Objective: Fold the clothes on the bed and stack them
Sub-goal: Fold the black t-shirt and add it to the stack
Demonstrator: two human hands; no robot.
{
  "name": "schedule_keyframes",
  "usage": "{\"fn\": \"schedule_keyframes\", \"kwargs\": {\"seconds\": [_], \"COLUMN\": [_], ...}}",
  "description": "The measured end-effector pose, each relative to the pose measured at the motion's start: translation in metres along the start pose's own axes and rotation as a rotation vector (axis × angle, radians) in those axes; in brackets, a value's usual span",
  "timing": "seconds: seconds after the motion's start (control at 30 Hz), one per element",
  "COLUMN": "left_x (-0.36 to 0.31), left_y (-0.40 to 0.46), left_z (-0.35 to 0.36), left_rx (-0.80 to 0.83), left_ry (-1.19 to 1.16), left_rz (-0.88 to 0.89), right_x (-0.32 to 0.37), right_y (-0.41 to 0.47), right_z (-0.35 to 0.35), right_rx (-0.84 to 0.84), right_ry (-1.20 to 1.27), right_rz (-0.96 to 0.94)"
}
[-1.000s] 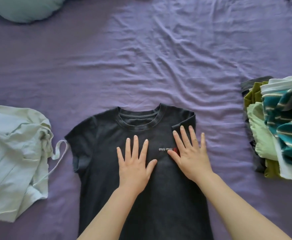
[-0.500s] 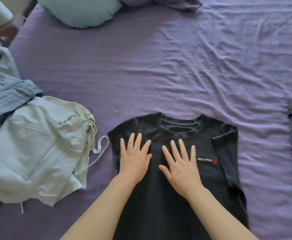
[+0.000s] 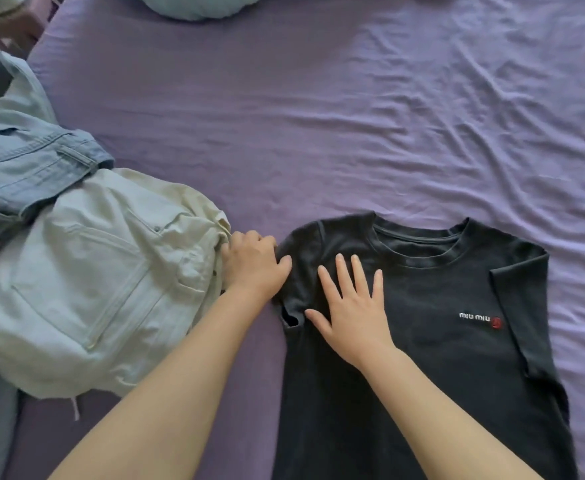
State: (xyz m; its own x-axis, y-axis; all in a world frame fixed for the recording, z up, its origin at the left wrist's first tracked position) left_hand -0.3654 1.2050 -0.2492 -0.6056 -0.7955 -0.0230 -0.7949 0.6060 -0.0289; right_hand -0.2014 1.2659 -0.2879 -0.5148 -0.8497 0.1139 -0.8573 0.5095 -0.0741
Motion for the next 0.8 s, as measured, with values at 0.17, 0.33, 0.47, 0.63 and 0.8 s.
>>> {"fn": "schedule_keyframes", "kwargs": {"seconds": [0.17, 0.33, 0.47, 0.63, 0.8], "left_x": [-0.031, -0.067, -0.083, -0.077, -0.086], "left_y": [-0.009, -0.036, -0.061, -0.063, -0.066], "left_z": [0.001, 0.004, 0.042, 0.073, 0.062], "left_rx": [0.303, 0.051, -0.03, -0.042, 0.015], "left_ry": [-0.685, -0.846, -0.212, -0.035, 0.081], "left_rz": [-0.384, -0.047, 0.404, 0.407, 0.397], "right_x": [-0.024, -0.044, -0.053, -0.058, -0.061], "right_y": [-0.03, -0.074, -0.105, -0.121, -0.119], "right_z": [-0.02, -0.029, -0.015, 0.005, 0.006], "right_rx": [0.018, -0.009, -0.005, 0.003, 0.063], "right_ry": [0.018, -0.001, -0.027, -0.029, -0.034], "right_rz": [0.089, 0.15, 0.131, 0.119, 0.113]}}
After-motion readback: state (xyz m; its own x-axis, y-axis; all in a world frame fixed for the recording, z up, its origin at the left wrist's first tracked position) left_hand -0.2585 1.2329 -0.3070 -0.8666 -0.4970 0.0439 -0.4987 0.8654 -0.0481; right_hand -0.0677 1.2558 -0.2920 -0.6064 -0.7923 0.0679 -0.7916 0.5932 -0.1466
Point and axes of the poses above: each hand's wrist, its own y-axis towards the middle knuckle, its own z-axis out of the palm, x = y × z, the point moved 6 cm from there along y, towards the middle knuckle, and after that the axes turned 14 degrees about -x, right-handed, at the moved point
